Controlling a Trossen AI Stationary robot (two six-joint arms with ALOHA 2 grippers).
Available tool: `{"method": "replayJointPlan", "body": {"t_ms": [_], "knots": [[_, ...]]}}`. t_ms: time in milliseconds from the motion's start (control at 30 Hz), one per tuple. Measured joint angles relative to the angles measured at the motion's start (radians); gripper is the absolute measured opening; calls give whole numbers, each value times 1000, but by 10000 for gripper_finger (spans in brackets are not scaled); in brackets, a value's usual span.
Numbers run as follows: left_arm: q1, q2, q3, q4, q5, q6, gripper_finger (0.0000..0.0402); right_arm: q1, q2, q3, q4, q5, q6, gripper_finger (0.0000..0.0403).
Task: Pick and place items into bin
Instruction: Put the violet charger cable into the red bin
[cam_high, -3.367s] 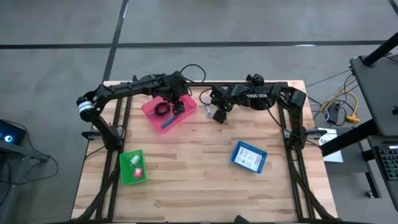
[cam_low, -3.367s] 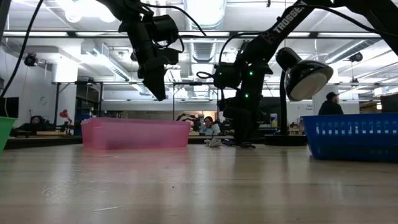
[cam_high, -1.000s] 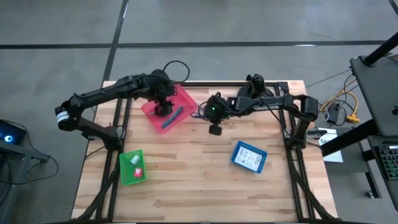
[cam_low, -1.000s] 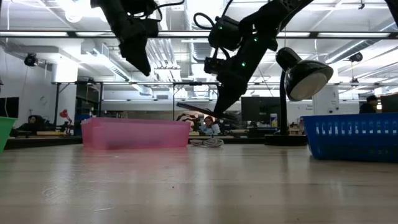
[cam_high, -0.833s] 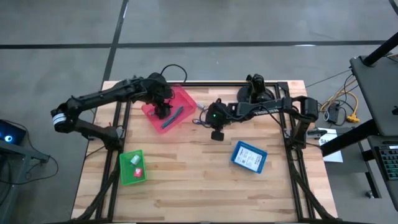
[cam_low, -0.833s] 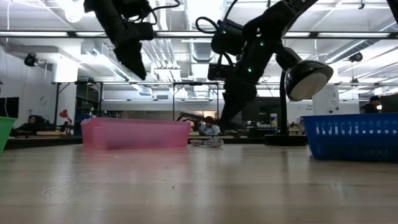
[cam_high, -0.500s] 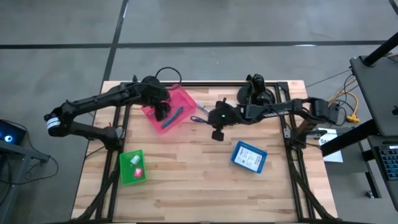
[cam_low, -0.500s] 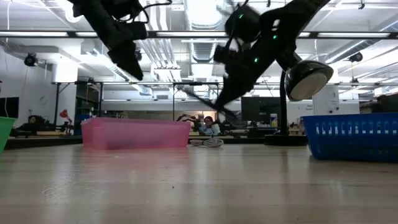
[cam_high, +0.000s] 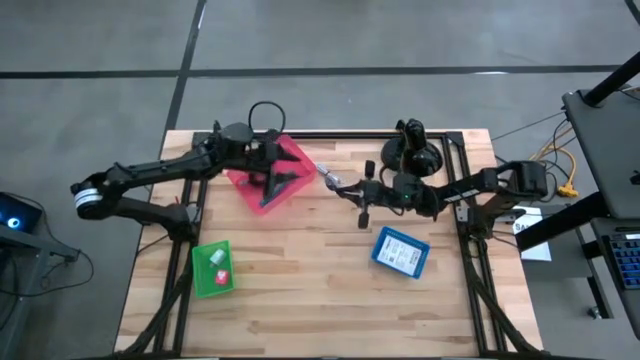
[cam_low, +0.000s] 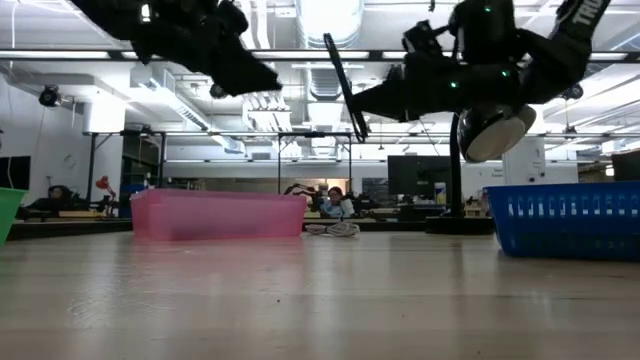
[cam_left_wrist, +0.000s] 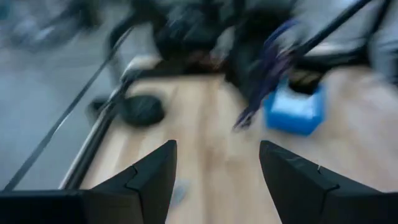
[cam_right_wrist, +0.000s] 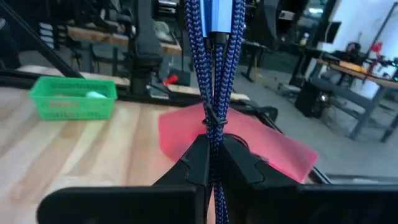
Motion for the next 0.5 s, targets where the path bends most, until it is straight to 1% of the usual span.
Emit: {"method": "replayJointPlan", "body": {"t_ms": [133,200,333,500], "knots": [[-1,50,-35,209,200,-1,213,-2,4,-46,60,2,-7,13],[-8,91,-44,299,265,-4,213,-1,2,-58,71,3,-22,13],[-36,182,-52,469,293,-5,213,0,5,-61,65,-1,-27,13],[-65,311,-47,594,294,-3,213,0,5,-64,65,-1,-37,13]]}}
